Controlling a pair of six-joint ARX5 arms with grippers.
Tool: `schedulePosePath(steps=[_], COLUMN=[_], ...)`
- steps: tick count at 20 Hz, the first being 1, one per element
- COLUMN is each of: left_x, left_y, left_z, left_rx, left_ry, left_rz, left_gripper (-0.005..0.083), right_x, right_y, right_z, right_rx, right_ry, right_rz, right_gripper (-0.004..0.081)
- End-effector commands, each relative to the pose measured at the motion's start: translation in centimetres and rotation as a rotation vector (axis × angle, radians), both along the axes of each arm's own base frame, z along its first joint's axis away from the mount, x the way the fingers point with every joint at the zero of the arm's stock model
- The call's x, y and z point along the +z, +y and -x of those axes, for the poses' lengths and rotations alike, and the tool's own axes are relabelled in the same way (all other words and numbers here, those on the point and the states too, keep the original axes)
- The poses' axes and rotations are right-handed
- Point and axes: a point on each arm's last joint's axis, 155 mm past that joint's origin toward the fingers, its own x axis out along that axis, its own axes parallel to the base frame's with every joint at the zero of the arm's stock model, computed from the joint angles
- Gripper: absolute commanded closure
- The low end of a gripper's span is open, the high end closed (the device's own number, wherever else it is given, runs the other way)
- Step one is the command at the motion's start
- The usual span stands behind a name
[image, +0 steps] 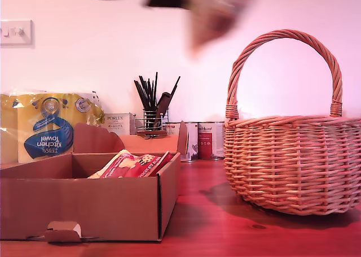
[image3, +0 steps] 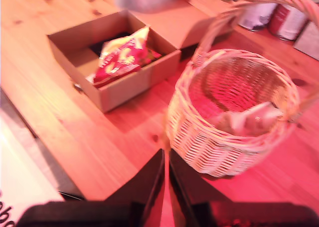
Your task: Move the bags of Easter eggs from the cardboard box on the left into the woven basket on the right side.
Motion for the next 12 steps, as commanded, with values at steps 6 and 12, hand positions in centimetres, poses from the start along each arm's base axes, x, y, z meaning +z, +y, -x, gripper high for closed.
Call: schedulePosePath(steps=[6, 12], left_x=[-2.2, -2.8], left_y=[-7.6, -8.7], left_z=[-2.1, -5.5], left_rx=[0.045, 0.193], left_ry=[-0.094, -0.214], left_rz=[0.117, 0.138], left_gripper=[0.0518, 0.0518], right_x=[-0.1, -0.1], right_y=[-1.1, -1.4], right_z=[0.1, 0.3], right_rx=[-0.038, -0.040], right_ry=[-0.013, -0.025], right_rz=[0.026, 0.033], right_gripper=[0.0783, 0.0783])
